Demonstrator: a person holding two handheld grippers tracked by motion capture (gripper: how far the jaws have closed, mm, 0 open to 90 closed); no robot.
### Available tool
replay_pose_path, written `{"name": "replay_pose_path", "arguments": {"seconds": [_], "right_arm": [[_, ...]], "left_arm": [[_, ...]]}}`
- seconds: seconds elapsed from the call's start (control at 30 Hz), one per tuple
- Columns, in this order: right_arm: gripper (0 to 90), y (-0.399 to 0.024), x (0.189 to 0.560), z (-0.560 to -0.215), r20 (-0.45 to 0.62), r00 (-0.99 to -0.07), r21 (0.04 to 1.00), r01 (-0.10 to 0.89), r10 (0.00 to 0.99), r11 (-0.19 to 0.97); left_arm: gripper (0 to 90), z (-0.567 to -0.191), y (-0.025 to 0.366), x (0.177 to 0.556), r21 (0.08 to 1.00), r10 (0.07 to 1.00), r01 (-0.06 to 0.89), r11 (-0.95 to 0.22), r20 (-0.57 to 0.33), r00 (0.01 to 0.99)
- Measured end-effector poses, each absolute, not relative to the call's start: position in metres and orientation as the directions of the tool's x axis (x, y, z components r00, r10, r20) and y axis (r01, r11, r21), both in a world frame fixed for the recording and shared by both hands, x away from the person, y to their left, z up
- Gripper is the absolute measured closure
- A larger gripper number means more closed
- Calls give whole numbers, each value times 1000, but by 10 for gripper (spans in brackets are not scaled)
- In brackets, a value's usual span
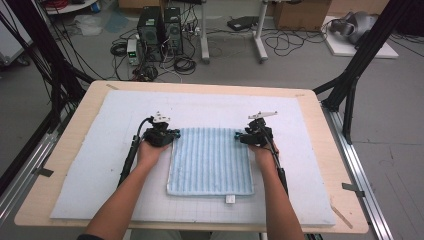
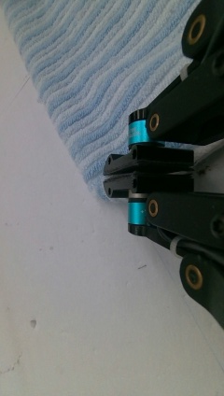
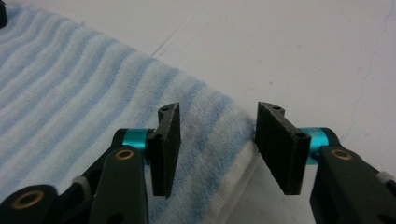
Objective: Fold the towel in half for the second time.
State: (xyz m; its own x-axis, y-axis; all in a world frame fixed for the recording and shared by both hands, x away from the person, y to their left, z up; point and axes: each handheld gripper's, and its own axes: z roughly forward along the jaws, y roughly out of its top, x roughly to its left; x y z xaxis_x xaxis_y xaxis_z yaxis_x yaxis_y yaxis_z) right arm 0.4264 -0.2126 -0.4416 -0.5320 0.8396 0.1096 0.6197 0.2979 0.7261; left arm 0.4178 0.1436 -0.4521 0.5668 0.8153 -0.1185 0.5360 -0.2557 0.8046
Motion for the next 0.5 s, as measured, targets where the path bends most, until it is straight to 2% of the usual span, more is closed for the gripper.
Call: {"name": "replay_pose_path", "arguments": {"seconds": [0.17,0.3,0.5], "right_arm": [[846,-211,426,-441,75,-562,718,603,824,346],[861,-207,426,-438,39,-571,721,585,820,372],[861,-206,426,-426,42,-552,781,538,833,317]], "left_arm": [[872,-452,147,419,802,816,550,-232,-148,559],[877,-450,155,420,814,820,560,-153,-211,532],[877,-436,170,422,863,808,505,-30,-276,521]]}}
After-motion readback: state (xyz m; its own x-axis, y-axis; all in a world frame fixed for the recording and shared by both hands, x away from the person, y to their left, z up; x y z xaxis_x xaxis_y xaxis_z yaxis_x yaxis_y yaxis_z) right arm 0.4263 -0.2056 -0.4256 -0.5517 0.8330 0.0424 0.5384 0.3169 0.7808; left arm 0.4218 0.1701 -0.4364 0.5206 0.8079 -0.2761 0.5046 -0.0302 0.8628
